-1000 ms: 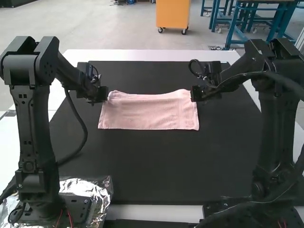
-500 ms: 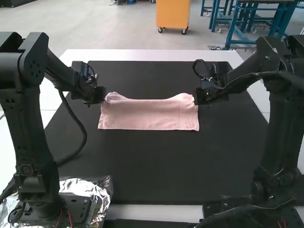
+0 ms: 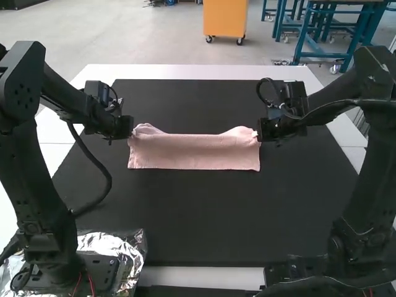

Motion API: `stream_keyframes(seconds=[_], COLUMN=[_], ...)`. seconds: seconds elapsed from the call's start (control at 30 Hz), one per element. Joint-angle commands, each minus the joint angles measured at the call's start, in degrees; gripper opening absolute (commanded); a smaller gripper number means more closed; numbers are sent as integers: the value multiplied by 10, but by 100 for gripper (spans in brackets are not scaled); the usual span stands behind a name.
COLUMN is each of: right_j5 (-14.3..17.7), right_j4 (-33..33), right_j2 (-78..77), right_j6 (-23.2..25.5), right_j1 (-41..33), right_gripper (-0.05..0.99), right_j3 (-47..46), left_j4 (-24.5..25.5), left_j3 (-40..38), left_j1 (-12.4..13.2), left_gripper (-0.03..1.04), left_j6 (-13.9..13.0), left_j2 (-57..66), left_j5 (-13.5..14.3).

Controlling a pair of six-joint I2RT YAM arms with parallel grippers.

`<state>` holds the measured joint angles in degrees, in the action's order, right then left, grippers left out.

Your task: Fold the towel.

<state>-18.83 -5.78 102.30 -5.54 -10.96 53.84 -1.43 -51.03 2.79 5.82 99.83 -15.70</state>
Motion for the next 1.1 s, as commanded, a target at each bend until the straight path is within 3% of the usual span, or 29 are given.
stream_keyframes(seconds=[0.0,0.33,0.67,0.7,0.73,0.8,0.93,1.0,1.07], right_j5=[-4,-6,15,16,17,20,20,20,20], right_j4=[3,10,-41,-37,-34,-29,4,15,17], right_j2=[-40,-69,-24,-19,-15,-14,-25,-40,-53], right_j6=[4,12,18,14,13,11,9,11,14], right_j1=[14,14,14,14,14,14,14,14,14], right_gripper=[-3,-3,-2,-1,6,31,66,83,89], right_j3=[-16,-80,-132,-132,-131,-130,-108,-95,-85], left_j4=[-3,-11,-88,-93,-97,-99,-96,-97,-96], left_j3=[25,99,172,178,182,186,183,179,176], left_j1=[13,12,8,8,8,8,8,11,12], left_gripper=[3,3,3,3,3,16,70,83,94], left_j6=[-6,-6,2,2,3,2,2,3,4], left_j2=[-34,-86,-88,-88,-88,-88,-89,-89,-90], left_j5=[6,6,10,10,11,11,12,12,12])
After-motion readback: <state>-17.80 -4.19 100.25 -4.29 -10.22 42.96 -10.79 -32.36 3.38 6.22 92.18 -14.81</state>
